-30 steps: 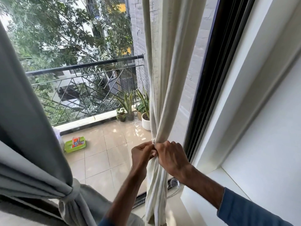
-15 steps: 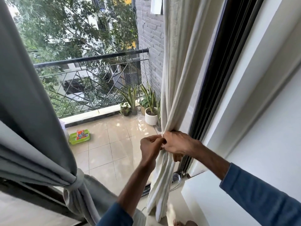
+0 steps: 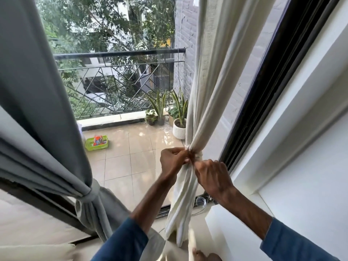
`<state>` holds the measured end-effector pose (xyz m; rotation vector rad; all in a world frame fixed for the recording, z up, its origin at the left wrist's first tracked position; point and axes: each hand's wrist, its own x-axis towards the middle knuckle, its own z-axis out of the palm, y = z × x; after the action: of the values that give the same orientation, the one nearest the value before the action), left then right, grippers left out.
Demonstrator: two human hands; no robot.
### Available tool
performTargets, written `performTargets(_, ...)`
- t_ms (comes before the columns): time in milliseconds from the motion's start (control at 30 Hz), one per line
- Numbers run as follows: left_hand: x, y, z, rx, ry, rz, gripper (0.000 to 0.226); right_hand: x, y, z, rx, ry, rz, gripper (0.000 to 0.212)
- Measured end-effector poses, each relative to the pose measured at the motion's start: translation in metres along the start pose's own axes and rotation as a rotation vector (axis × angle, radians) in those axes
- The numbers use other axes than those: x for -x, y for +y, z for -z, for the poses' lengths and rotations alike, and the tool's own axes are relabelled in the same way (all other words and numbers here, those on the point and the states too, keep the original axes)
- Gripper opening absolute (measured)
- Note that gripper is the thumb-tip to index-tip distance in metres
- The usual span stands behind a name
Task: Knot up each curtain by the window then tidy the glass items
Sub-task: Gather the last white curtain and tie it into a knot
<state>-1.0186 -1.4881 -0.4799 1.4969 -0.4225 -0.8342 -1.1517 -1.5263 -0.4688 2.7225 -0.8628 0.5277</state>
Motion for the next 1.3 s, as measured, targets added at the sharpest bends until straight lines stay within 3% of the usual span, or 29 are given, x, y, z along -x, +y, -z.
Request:
performTargets(67, 0.003, -0.001, -0.001, -0.04, 0.027, -0.026, 0.016, -0.002, 0.0, -0.001, -0.033, -0.001, -0.02, 0.014)
performTargets(200, 0.004, -0.004, 0.002, -0.073, 0.03, -0.043, 0.012, -0.012, 0.003, -0.002, -0.09, -0.009, -0.056, 0.005)
performTargets(367, 0.011, -0.001, 0.001, -0.197, 0.037, -0.124, 0.01, -0.014, 0.004, -0.001, -0.022, -0.272, -0.036, 0.015)
performTargets(567, 0.012, -0.01, -0.001, -0.193, 0.046, -0.116, 0.009, -0.021, 0.016, 0.001, -0.237, -0.427, -0.041, 0.024)
performTargets(700, 0.007, -0.019, 0.006, -0.146, 0.06, -0.151, 0.017, -0.007, 0.025, -0.009, -0.305, -0.18, 0.019, 0.032)
performTargets(800, 0.007, -0.022, 0.01, -0.138, 0.061, -0.135, 0.038, 0.009, 0.029, -0.019, -0.447, -0.034, -0.052, 0.047)
performTargets(967, 0.019, -0.032, 0.005, -0.178, -0.061, -0.088, 0.065, 0.03, 0.03, -0.027, -0.633, 0.121, -0.149, 0.053)
performTargets(1167, 0.044, -0.052, -0.026, -0.174, -0.176, -0.138, 0.069, 0.054, 0.036, -0.042, -0.75, 0.187, -0.318, 0.038)
performTargets(1300, 0.056, -0.075, -0.055, -0.251, -0.271, -0.216, 0.06, 0.078, 0.051, -0.066, -0.805, 0.168, -0.467, 0.034)
